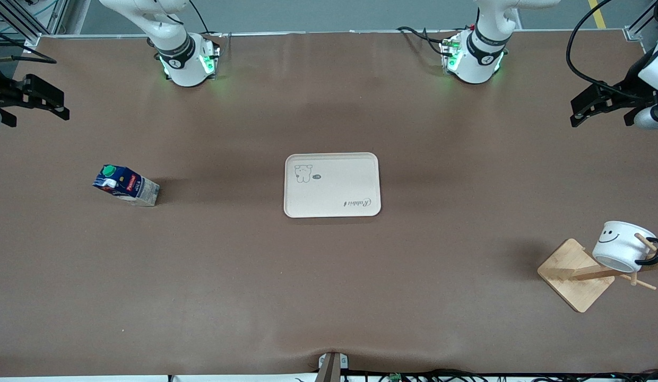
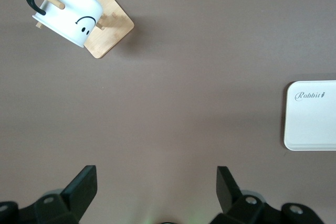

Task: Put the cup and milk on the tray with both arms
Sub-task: 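Move the left gripper down toward the white mug on the stand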

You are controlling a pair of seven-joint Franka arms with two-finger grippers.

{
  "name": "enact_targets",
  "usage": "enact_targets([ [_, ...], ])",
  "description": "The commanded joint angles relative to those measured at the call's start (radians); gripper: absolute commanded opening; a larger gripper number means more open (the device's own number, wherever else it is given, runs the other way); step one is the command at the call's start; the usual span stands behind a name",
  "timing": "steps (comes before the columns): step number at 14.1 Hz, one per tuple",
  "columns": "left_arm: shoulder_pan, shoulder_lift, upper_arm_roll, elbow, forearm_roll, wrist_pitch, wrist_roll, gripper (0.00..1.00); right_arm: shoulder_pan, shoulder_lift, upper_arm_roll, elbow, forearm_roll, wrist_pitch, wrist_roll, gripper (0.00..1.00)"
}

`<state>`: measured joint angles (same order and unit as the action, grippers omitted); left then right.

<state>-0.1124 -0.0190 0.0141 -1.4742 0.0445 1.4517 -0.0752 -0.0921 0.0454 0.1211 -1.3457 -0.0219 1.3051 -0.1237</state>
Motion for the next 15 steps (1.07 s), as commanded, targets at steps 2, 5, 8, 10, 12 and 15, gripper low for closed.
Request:
enact_targets([
  [2, 0.000, -0.007, 0.003, 0.015, -0.002, -0.027, 0.014, 1.00, -0.005, -0.007, 0.002, -0.009, 0.008, -0.004, 0.013, 1.00],
  [5, 0.002, -0.004, 0.006, 0.015, -0.002, -0.028, 0.014, 1.00, -0.001, -0.009, 0.002, -0.010, 0.008, -0.004, 0.013, 1.00],
  [8, 0.028, -0.003, 0.007, 0.008, -0.014, -0.021, 0.020, 1.00, -0.008, -0.007, 0.002, -0.010, 0.029, -0.007, 0.013, 1.00],
  [10, 0.074, 0.005, 0.006, -0.011, -0.015, 0.024, 0.025, 1.00, -0.008, -0.007, 0.000, -0.010, 0.036, -0.007, 0.013, 1.00],
  [12, 0.131, -0.001, 0.006, -0.081, -0.017, 0.125, 0.052, 1.00, -0.009, -0.007, -0.001, -0.009, 0.036, -0.006, 0.013, 1.00],
  [15, 0.187, -0.024, 0.004, -0.219, -0.073, 0.318, 0.061, 1.00, -0.009, -0.007, -0.001, -0.010, 0.036, -0.006, 0.013, 1.00],
])
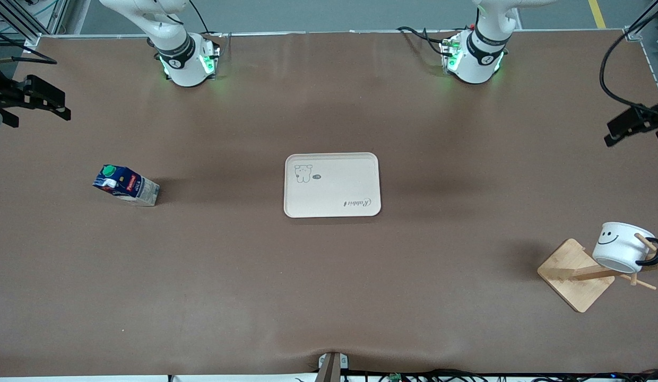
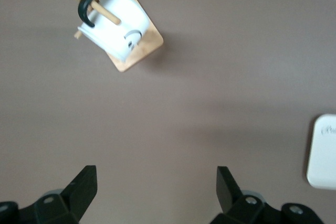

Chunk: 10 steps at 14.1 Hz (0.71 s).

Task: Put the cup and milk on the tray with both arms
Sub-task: 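Move the left gripper down toward the white mug on the stand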

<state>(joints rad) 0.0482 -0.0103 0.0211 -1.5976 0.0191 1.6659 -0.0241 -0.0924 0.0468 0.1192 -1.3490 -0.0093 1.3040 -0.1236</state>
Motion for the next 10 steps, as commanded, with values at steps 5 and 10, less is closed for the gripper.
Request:
enact_targets([
  [5, 0.099, -0.033, -0.003, -0.290, -0.123, 0.412, 0.012, 1.00, -0.009, -0.008, 0.000, -0.007, 0.023, -0.005, 0.013, 1.00],
  [10, 0.117, -0.004, -0.001, -0.403, -0.140, 0.667, 0.039, 1.00, -0.010, -0.007, 0.000, -0.007, 0.023, -0.003, 0.012, 1.00],
])
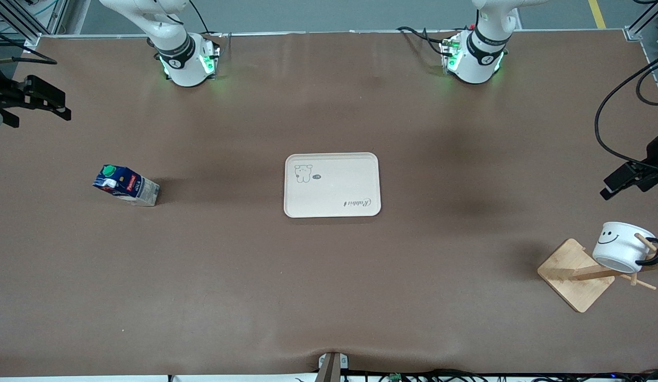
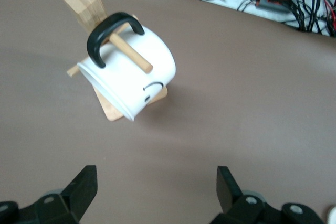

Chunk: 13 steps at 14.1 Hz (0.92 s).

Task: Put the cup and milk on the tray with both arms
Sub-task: 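Move the left gripper down toward the white mug on the stand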

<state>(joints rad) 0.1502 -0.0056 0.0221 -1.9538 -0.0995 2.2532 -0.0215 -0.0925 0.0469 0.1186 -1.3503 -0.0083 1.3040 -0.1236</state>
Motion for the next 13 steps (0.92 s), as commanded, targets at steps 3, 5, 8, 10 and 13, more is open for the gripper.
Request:
enact_targets([
  [3, 0.057, 0.015, -0.004, -0.057, -0.078, 0.137, 0.136, 1.00, -0.010, -0.007, 0.001, -0.006, 0.022, -0.003, 0.012, 1.00],
  [5, 0.078, 0.050, -0.004, -0.056, -0.173, 0.166, 0.236, 1.00, -0.010, -0.007, 0.001, -0.004, 0.022, -0.003, 0.012, 1.00],
  [8, 0.097, 0.116, -0.002, -0.051, -0.369, 0.236, 0.429, 1.00, -0.010, -0.007, 0.001, -0.006, 0.022, -0.003, 0.012, 1.00],
  [10, 0.107, 0.134, -0.002, -0.043, -0.436, 0.253, 0.486, 1.00, -0.012, -0.007, 0.001, -0.006, 0.022, -0.003, 0.012, 1.00],
  [13, 0.106, 0.151, -0.007, -0.040, -0.511, 0.279, 0.505, 1.00, -0.010, -0.007, 0.001, -0.006, 0.022, -0.003, 0.012, 1.00],
])
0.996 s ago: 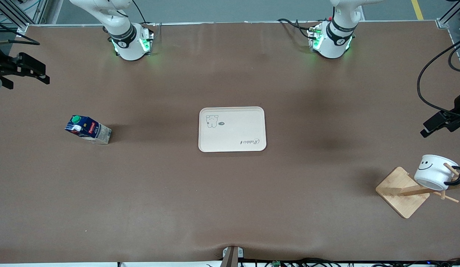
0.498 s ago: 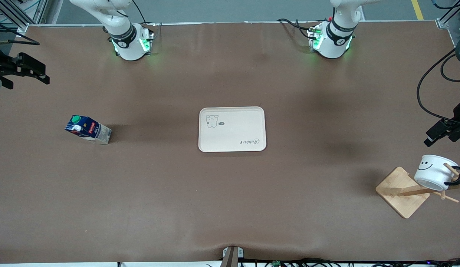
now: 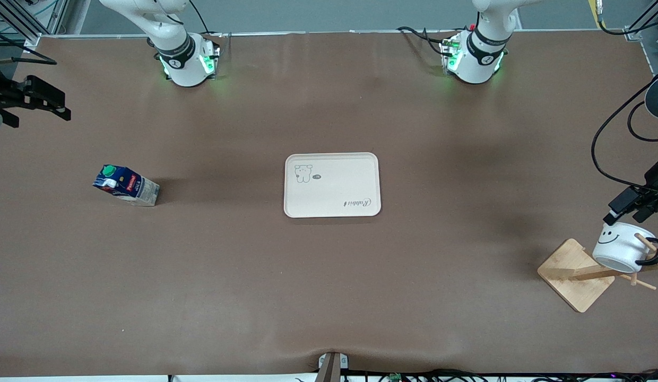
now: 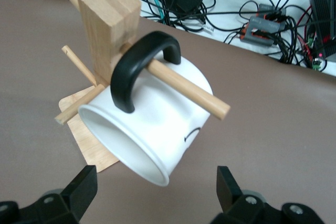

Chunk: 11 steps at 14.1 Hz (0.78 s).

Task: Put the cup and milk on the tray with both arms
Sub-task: 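Grasp the white mug rim with the left gripper and lift it off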

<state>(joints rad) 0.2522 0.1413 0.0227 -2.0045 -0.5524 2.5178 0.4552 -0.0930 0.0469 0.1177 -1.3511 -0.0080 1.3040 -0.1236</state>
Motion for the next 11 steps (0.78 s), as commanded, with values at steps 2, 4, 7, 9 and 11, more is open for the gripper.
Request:
enact_targets([
  [2, -0.001, 0.014, -0.009, 0.020, -0.092, 0.015, 0.057, 1.00, -0.010, -0.006, 0.002, -0.005, 0.022, -0.003, 0.012, 1.00],
  [4, 0.004, 0.032, -0.009, 0.036, -0.106, 0.016, 0.118, 0.86, -0.011, -0.005, 0.002, -0.005, 0.022, -0.003, 0.012, 1.00],
  [7, 0.002, 0.050, -0.009, 0.038, -0.156, 0.042, 0.198, 0.61, -0.011, 0.002, 0.000, -0.003, 0.019, 0.003, 0.012, 1.00],
  [9, 0.001, 0.056, -0.009, 0.043, -0.162, 0.044, 0.204, 0.47, -0.011, 0.004, 0.000, -0.003, 0.020, 0.003, 0.012, 1.00],
  [11, -0.005, 0.063, -0.010, 0.046, -0.162, 0.042, 0.204, 0.34, -0.011, 0.004, 0.002, -0.003, 0.020, 0.003, 0.012, 1.00],
])
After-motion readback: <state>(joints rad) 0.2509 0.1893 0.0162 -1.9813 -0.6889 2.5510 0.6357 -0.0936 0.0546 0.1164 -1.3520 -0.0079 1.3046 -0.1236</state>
